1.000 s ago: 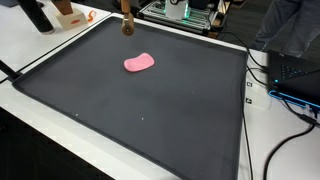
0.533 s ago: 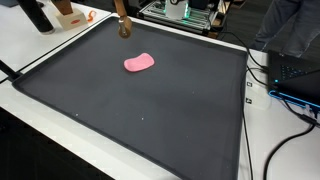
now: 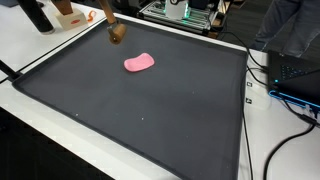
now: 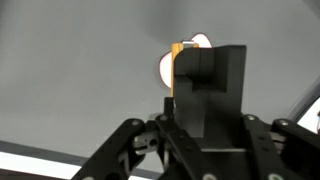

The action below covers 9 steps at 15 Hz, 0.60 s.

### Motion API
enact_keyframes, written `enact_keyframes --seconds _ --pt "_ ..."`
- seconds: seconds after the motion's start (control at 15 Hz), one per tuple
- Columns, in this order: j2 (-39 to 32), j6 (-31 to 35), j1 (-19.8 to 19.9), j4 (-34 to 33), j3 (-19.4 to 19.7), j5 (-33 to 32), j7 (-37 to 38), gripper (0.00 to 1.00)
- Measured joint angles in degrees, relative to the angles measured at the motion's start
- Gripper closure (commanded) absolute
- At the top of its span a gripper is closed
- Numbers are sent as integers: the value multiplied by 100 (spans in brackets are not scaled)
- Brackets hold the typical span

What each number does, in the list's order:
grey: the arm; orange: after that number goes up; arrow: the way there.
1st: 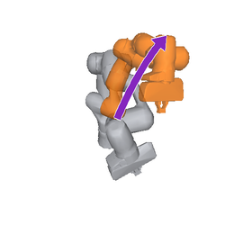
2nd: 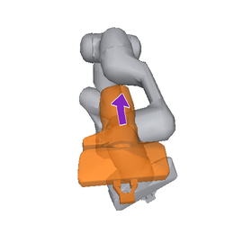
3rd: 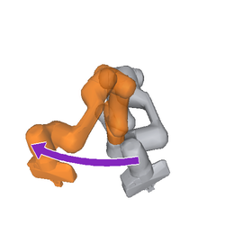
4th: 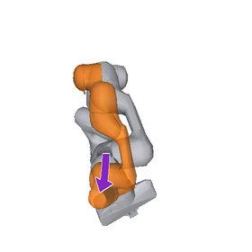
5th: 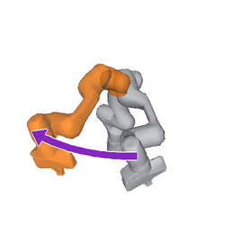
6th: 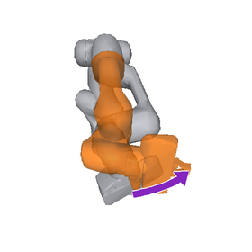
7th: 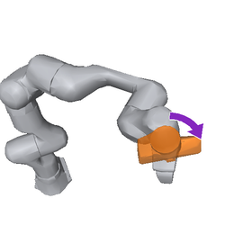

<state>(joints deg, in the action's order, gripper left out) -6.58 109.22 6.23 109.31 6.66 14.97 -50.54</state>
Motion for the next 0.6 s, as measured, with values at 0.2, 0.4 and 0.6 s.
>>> enact_keyframes --seconds 0.2,0.4,0.6 --pt "-398 -294 205 -358 0 224 -115 77" --pt "-740 -538 363 -690 -5 329 -129 77" --pt "-1019 -739 479 -982 -16 389 -129 77"
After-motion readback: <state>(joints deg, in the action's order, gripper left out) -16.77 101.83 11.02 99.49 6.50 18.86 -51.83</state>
